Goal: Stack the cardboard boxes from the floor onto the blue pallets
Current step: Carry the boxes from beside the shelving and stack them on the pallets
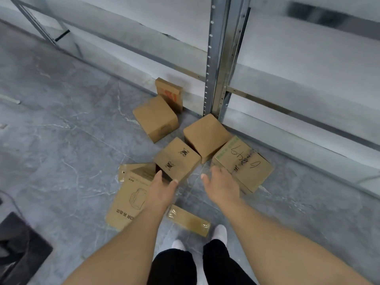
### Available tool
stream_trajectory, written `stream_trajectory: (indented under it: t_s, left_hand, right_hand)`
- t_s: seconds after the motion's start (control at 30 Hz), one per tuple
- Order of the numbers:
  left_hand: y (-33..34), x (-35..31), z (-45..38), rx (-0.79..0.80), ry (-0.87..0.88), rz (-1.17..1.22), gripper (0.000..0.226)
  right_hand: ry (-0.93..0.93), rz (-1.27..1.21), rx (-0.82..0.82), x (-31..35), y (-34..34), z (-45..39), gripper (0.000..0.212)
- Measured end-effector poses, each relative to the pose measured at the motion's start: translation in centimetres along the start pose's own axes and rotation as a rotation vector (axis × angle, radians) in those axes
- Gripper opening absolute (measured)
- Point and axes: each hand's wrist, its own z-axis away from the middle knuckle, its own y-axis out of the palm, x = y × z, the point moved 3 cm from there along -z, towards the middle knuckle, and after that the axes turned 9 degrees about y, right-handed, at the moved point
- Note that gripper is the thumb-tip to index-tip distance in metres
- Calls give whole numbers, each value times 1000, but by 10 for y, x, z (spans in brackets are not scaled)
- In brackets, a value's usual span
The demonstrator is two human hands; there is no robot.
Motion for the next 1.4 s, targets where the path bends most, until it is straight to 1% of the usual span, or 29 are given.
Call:
stream_trajectory:
  t_s: [0.17,0.27,0.37,0.43,0.57,0.77,0.93,1.07,1.1,1.2,1.27,1.4]
  left_hand:
    - [7,17,-45,62,3,-39,70]
    - [8,37,-77,119,3,-77,72]
    - [10,59,-122,198,4,-139,72]
    - [13,74,-159,230,17,-179,70]
    - [24,107,-234,221,84,-262,60]
    - [71,163,-343,244,80,-276,64]
    - [111,200,-420,243,68,-371,77]
    - [134,222,-450,225,40,-397,79]
    - [138,227,-454,230,19,-402,77]
    - [148,242,-460,238,-33,-405,60]
    - [151,243,-459,222,-35,-413,57]
    - [150,225,-447,218,-9,-435,52]
  right_hand:
    - [127,-38,91,7,34,-29,53]
    - [213,-73,136,17,61,-48,52]
    - [338,-143,159,26,95,-75,51]
    - [419,-186,184,31,124,-97,53]
    - [532,-274,214,33,193,-146,54]
    - [634,-365,233,23,303,-211,46]
    - [664,-407,248,12,379,-256,46]
    - [669,-428,238,6,418,-282,45]
    - [670,-434,240,5,426,-286,45]
    - [648,-479,272,4,441,-293,44]
    - [639,-529,287,2,443,-296,42]
    - [676,-657,251,-10,425,-288,40]
